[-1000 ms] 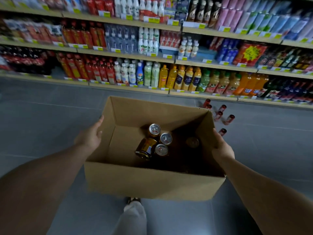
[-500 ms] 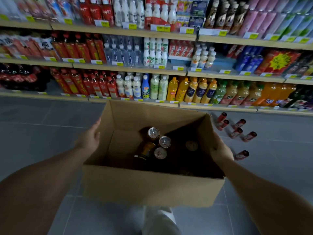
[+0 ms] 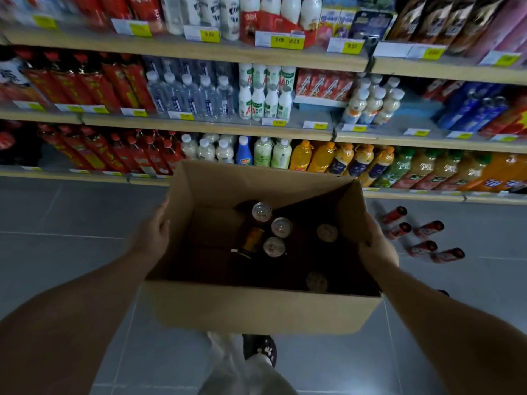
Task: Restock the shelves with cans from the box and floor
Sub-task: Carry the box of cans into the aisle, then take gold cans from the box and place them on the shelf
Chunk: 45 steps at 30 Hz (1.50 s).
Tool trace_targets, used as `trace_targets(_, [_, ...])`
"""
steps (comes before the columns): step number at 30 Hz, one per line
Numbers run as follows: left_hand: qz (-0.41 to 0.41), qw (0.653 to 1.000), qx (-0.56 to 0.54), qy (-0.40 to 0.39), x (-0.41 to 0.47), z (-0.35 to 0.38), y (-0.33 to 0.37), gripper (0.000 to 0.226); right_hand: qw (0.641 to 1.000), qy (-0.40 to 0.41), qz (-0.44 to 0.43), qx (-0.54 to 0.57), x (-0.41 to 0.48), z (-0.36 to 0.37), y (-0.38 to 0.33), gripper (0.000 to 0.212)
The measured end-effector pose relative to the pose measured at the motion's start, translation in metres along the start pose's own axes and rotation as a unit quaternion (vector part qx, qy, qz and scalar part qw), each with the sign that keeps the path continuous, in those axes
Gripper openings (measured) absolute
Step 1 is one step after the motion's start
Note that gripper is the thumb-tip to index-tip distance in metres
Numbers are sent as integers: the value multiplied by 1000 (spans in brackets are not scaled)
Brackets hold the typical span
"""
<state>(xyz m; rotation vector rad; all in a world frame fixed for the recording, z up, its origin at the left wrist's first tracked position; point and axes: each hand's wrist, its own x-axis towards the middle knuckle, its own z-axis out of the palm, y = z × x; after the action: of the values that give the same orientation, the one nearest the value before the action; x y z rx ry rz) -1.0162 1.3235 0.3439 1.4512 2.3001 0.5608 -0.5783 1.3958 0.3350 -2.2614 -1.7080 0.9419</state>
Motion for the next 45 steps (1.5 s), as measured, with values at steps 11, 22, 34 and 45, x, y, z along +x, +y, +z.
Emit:
trace_targets(11, [-31, 997, -24, -64, 168, 135, -61, 55, 998, 6, 57, -31, 162, 111, -8, 72])
trace_targets(22, [-33, 997, 24, -64, 252, 373, -156, 55, 996, 25, 65, -47, 325, 283, 88, 75])
trace_targets(34, [31, 994, 104, 5, 246, 461, -176, 60, 990, 85, 2, -115, 360, 360, 137, 70])
trace_targets(45, [9, 926, 125, -356, 250, 582, -96, 66, 959, -197, -85, -183, 375, 466, 52, 61])
